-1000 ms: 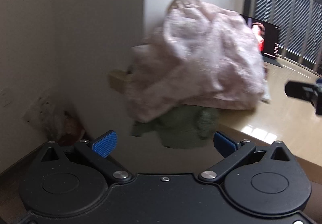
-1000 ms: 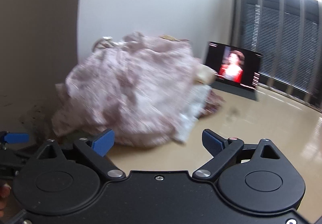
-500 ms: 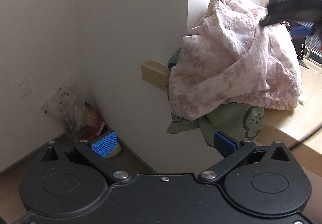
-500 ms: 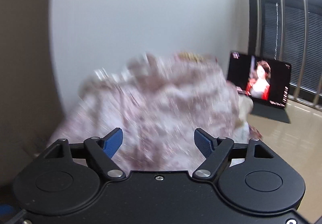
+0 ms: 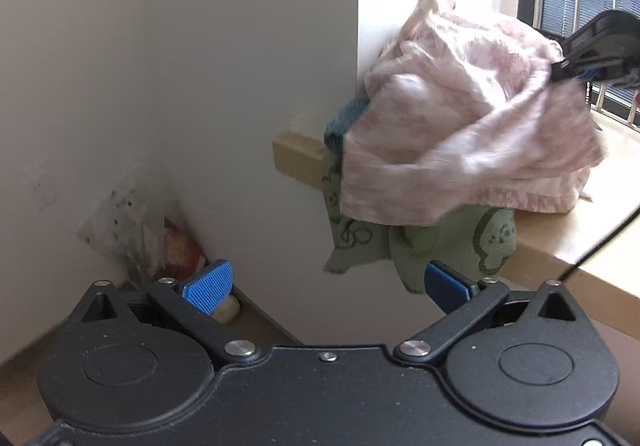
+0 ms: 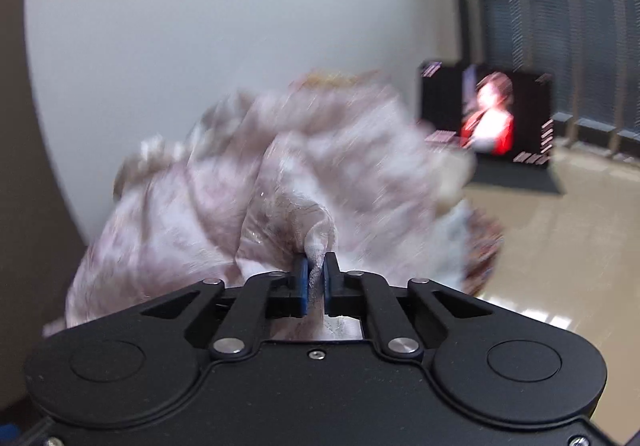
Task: Fold clothes
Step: 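Reach the right tool into the clothes pile and grasp the pink floral dress, then pull the pink floral dress out with the right tool and spread it on the table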
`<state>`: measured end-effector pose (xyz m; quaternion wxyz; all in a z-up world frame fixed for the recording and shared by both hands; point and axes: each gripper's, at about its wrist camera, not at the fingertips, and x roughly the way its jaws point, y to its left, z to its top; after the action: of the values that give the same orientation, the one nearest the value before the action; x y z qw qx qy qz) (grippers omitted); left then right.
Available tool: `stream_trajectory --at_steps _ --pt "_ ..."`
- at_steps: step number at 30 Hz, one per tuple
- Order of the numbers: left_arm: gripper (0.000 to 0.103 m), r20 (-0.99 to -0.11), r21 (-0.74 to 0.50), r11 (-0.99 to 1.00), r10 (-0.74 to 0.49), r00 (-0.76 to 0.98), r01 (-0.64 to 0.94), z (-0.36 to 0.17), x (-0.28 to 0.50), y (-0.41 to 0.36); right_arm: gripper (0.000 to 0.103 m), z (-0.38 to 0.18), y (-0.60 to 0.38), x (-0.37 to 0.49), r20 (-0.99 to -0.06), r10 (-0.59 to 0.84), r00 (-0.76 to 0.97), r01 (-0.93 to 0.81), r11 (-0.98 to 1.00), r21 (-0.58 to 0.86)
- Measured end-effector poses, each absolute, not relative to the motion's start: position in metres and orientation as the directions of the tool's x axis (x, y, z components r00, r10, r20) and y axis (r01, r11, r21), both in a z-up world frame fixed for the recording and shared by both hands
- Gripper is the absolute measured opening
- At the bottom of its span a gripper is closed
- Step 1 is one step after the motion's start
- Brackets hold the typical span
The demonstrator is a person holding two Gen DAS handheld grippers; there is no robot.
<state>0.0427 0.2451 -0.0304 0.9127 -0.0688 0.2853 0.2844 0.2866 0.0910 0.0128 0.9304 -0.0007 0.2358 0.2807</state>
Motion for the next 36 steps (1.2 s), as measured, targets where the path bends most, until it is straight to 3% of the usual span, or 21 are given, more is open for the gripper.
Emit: stream_trajectory --at_steps 6,9,11,14,17,18,21,22,23,26,30,36 --pt "0.103 -0.553 0.045 0.844 0.466 0.69 -0.534 -0.023 0.036 0.23 0.004 0.072 0.007 0.267 -0.225 0.471 0.853 -0.44 0.881 0.173" --pt "0.103 -0.538 0.057 0.862 0.451 0.712 -0.503 -0.019 0.035 0.218 0.004 0.102 -0.054 0.242 -0.098 0.376 0.922 -0.355 0.918 0.178" --pt "0.103 -0.527 0.063 0.873 0.441 0.727 -0.484 -0.016 0.035 0.209 0.004 0.109 -0.093 0.225 -0.072 0.317 0.946 -0.298 0.934 0.197" --pt "0.103 -0.532 0.067 0.898 0.401 0.746 -0.435 -0.014 0.041 0.192 0.005 0.092 -0.146 0.208 -0.151 0.214 0.965 -0.18 0.961 0.21" --pt "0.103 -0.547 0.086 0.929 0.347 0.762 -0.361 -0.011 0.05 0.17 0.011 0.045 -0.187 0.221 -0.399 0.12 0.909 -0.063 0.986 0.153" --pt "0.103 -0.546 0.089 0.937 0.33 0.77 -0.338 -0.009 0.051 0.162 0.015 0.03 -0.2 0.224 -0.484 0.096 0.87 -0.026 0.988 0.149" --pt "0.103 -0.544 0.099 0.953 0.292 0.787 -0.285 -0.005 0.055 0.141 0.037 -0.007 -0.232 0.217 -0.597 0.043 0.801 0.073 0.983 0.168" --pt "0.103 -0.546 0.104 0.954 0.29 0.786 -0.28 -0.004 0.057 0.134 0.048 -0.012 -0.242 0.207 -0.587 0.033 0.809 0.091 0.979 0.181" --pt "0.103 -0.553 0.11 0.956 0.287 0.782 -0.273 -0.004 0.059 0.128 0.051 -0.012 -0.248 0.196 -0.562 0.033 0.827 0.095 0.976 0.197" --pt "0.103 -0.582 0.125 0.963 0.267 0.768 -0.24 -0.004 0.069 0.109 0.056 -0.005 -0.261 0.166 -0.47 0.056 0.881 0.067 0.968 0.24" --pt "0.103 -0.581 0.135 0.967 0.254 0.773 -0.216 -0.003 0.081 0.083 0.064 0.015 -0.259 0.165 -0.407 0.195 0.892 -0.097 0.964 0.248" --pt "0.103 -0.574 0.148 0.972 0.236 0.784 -0.184 -0.001 0.097 0.046 0.064 0.009 -0.206 0.24 -0.538 0.387 0.748 -0.363 0.919 0.155"
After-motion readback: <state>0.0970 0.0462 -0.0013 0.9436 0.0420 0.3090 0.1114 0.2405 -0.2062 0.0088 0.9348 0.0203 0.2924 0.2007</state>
